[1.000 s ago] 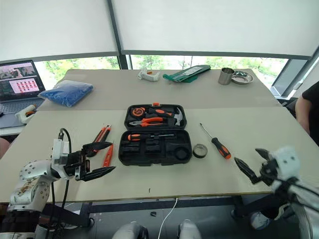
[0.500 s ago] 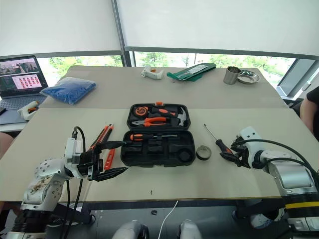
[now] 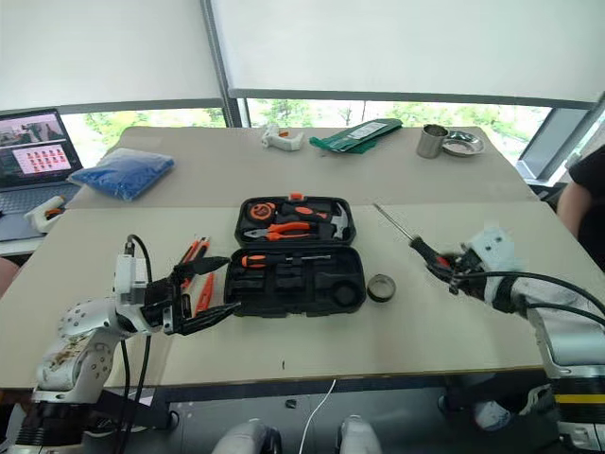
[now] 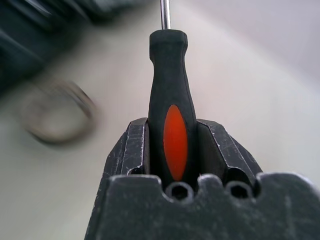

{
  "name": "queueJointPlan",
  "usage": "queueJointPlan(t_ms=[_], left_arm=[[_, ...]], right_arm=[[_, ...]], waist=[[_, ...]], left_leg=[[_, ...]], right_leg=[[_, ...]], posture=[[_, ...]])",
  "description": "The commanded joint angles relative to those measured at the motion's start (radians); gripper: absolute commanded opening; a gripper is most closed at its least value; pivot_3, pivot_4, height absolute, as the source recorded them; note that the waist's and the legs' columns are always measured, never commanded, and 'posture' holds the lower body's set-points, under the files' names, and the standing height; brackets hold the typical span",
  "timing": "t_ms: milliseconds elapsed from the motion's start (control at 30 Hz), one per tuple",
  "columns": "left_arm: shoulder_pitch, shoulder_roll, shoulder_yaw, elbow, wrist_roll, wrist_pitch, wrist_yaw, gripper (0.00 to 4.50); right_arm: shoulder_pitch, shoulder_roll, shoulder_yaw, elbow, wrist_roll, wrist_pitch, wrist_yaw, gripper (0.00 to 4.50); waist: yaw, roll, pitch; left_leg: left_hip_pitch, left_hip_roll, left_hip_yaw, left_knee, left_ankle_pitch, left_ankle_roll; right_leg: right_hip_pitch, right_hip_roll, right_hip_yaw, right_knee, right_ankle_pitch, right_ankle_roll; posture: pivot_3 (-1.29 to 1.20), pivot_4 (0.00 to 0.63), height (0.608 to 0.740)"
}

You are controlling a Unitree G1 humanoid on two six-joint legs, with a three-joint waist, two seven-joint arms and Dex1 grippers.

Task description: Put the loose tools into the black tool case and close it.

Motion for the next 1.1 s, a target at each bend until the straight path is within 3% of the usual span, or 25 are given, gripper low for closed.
queueJointPlan(t_ms=[33,167,300,400,600,967,1033,1100], left_arm=[[0.042,0.010,0.054,-0.007,-0.002,-0.020,0.028,4.50],[0.066,0.011,0.060,0.006,0.019,-0.038,0.035,4.50],[0.071,0.014,0.056,0.010,0.032,-0.050,0.034,4.50],[0.079,0.011,0.057,0.011,0.039,-0.061,0.037,4.50],[0.090,0.006,0.054,0.007,0.052,-0.079,0.042,4.50],[0.113,0.006,0.055,-0.006,0.058,-0.098,0.056,4.50],[0.113,0.005,0.052,-0.006,0.059,-0.101,0.058,4.50],[0.115,0.007,0.052,-0.006,0.061,-0.103,0.061,4.50]], right_arm=[[-0.171,0.014,0.166,0.034,-0.088,-0.110,0.125,1.02],[-0.356,0.085,0.353,0.208,-0.226,-0.239,0.232,1.02],[-0.496,0.165,0.455,0.404,-0.328,-0.347,0.265,1.02],[-0.548,0.209,0.509,0.533,-0.393,-0.434,0.273,1.02],[-0.597,0.279,0.523,0.675,-0.439,-0.472,0.272,1.02],[-0.600,0.305,0.521,0.765,-0.469,-0.515,0.267,1.02],[-0.611,0.308,0.524,0.768,-0.482,-0.541,0.254,2.02],[-0.623,0.304,0.510,0.775,-0.478,-0.592,0.247,2.61]], waist=[[-0.005,-0.001,0.000],[0.003,-0.001,0.001],[0.012,-0.001,0.001],[0.013,-0.001,0.001],[0.006,-0.001,0.001],[0.005,0.000,0.002],[0.004,0.000,0.002],[0.004,0.000,0.002]], left_leg=[[0.001,0.001,0.000,0.000,0.000,-0.001],[0.003,0.003,0.000,0.000,0.001,-0.002],[0.000,0.002,0.001,0.000,0.002,-0.003],[-0.004,0.000,0.001,0.000,0.001,-0.002],[-0.005,0.000,0.001,-0.001,0.000,-0.002],[-0.001,0.001,0.001,0.000,0.001,-0.003],[-0.001,0.001,0.001,0.000,0.001,-0.003],[-0.001,0.001,0.001,-0.001,0.001,-0.003]], right_leg=[[0.001,0.000,0.000,0.000,0.000,0.000],[0.001,0.001,-0.001,0.001,-0.003,-0.008],[-0.001,0.001,-0.001,0.001,0.001,-0.015],[-0.003,0.000,-0.001,0.000,0.004,-0.008],[-0.003,0.000,-0.002,0.000,0.004,-0.007],[-0.001,-0.001,-0.002,0.001,0.004,-0.008],[-0.002,-0.001,-0.002,0.001,0.004,-0.008],[-0.002,-0.001,-0.002,0.002,0.004,-0.008]], posture=[[0.00,0.150,0.740],[0.00,0.150,0.740],[0.00,0.150,0.740],[0.00,0.150,0.740],[0.00,0.150,0.740],[0.00,0.150,0.740],[0.00,0.150,0.740],[0.00,0.150,0.740]])
